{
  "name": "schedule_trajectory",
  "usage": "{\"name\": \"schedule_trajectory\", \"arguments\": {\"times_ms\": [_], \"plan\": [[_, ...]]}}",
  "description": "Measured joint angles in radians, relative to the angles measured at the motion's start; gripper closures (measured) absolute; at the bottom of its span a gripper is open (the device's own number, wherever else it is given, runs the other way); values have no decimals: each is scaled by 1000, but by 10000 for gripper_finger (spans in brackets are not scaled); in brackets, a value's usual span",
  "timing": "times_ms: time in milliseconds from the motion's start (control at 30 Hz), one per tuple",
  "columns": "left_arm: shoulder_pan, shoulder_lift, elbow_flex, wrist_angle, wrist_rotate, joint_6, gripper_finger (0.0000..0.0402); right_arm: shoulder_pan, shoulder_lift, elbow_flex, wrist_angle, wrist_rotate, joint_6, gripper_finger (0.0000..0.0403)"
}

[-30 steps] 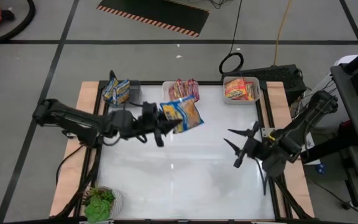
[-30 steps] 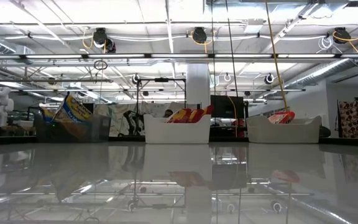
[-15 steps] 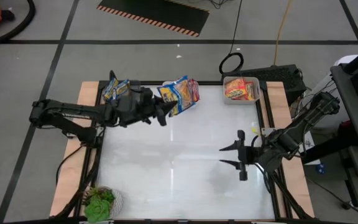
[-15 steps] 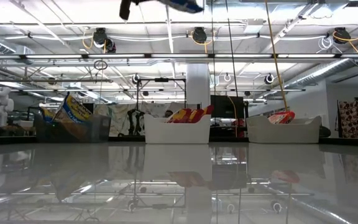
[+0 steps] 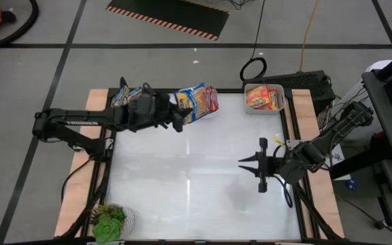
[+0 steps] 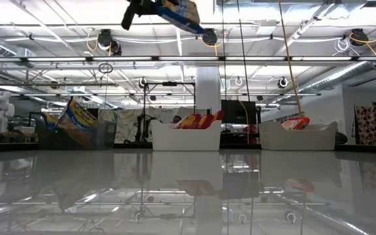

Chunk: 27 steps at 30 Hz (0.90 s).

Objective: Sort Maruchan noodles
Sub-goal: Put the blue noodle pack into the black bin

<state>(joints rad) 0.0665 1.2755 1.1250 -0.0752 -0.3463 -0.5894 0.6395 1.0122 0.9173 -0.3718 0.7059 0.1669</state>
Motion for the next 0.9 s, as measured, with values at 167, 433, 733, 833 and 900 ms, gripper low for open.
{"name": "schedule_trajectory", "arguments": {"times_ms": [167,433,733,833,900], "plan": [[32,15,129,-282,0,-4,281,-18,0,0,-7,0,0,386],[90,15,271,-595,-68,-34,281,-19,0,0,-22,0,-33,401],[219,14,282,-868,-74,-95,281,-18,0,0,-22,-2,-40,402],[279,14,282,-957,-75,-114,281,-18,0,0,-22,-3,-48,402],[323,14,282,-1000,-75,-121,281,-18,0,0,-22,-4,-58,402]]}}
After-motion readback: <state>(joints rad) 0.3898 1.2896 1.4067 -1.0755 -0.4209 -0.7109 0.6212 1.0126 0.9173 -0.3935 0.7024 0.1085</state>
